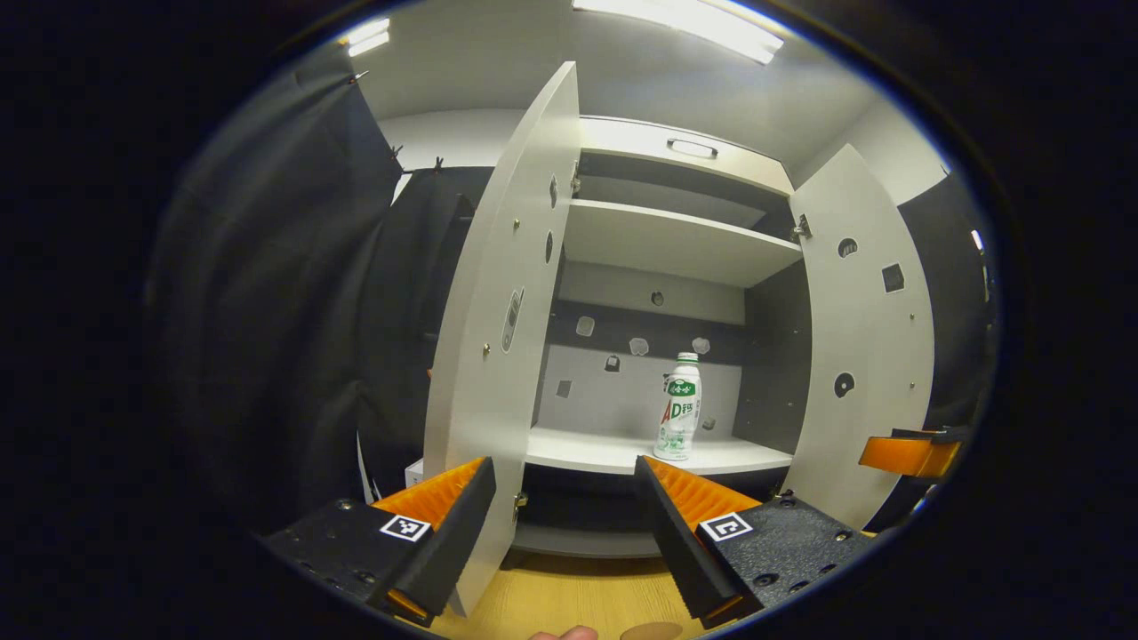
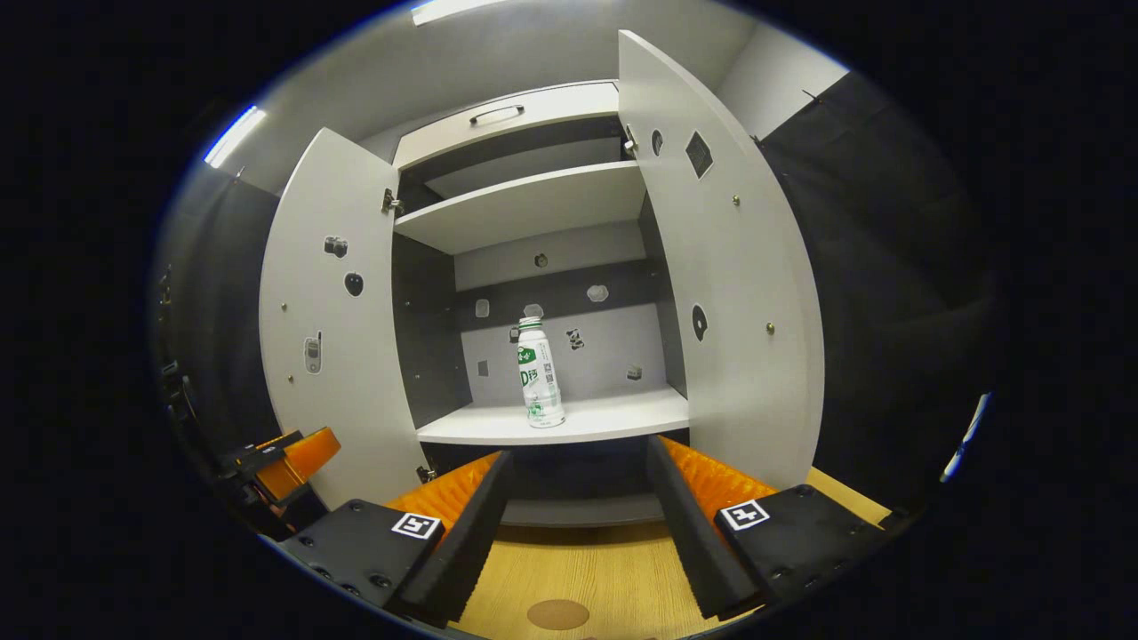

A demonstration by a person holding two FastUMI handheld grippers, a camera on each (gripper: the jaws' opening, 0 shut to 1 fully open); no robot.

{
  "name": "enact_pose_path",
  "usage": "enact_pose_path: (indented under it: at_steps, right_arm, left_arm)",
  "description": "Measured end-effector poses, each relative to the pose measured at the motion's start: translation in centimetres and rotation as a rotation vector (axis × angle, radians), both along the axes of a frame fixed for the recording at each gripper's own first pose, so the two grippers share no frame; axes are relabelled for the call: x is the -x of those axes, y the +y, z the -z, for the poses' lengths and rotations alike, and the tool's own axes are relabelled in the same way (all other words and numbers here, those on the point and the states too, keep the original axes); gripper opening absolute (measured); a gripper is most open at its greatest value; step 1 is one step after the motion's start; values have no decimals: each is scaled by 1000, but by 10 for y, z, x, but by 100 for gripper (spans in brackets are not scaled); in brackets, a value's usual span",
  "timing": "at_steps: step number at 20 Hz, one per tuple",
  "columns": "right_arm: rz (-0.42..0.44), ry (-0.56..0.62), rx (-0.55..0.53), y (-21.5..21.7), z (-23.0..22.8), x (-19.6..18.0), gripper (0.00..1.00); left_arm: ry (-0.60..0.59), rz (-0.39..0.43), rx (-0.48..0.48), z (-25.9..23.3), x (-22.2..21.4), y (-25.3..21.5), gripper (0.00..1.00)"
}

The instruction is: Grasp the bottle in the cabinet with the left hand and place it on the coaster, then close the right door with the right hand and the left door with the left hand.

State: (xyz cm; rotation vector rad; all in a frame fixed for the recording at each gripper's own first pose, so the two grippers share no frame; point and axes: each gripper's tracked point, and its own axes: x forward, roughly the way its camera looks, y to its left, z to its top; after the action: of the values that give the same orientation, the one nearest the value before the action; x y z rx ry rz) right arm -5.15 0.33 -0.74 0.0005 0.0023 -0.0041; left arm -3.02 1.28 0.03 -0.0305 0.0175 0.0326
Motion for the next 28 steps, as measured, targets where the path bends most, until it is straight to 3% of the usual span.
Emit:
enact_pose_path:
  at_steps: [4, 8, 16, 19, 20, 21, 24, 25, 26, 28]
  right_arm:
    - [1, -18, 4, -2, -7, 4, 98]
    - [2, -30, 23, -6, -15, 13, 98]
    - [41, -15, 87, -31, -18, 34, 98]
    - [46, -10, 87, -32, -16, 36, 98]
    - [53, -8, 75, -34, -14, 36, 89]
    - [56, -5, 56, -33, -12, 36, 98]
    - [49, 0, -5, -31, -9, 39, 98]
    - [54, -3, -11, -33, -9, 39, 89]
    - [61, -8, -10, -36, -11, 40, 98]
    - [90, -14, 5, -46, -12, 41, 98]
  left_arm:
    - [2, 89, 14, -14, -27, -19, 95]
    - [18, 218, 101, -28, -70, -60, 95]
    - [33, 412, 39, -22, -173, -151, 95]
    - [26, 433, 50, -12, -212, -176, 95]
    - [27, 433, 52, -6, -224, -181, 94]
    - [35, 416, 48, 2, -237, -183, 95]
    - [70, 351, 23, 29, -273, -182, 95]
    - [81, 328, 7, 38, -283, -178, 95]
    - [87, 312, -1, 45, -291, -178, 95]
    - [82, 313, 1, 52, -303, -182, 95]
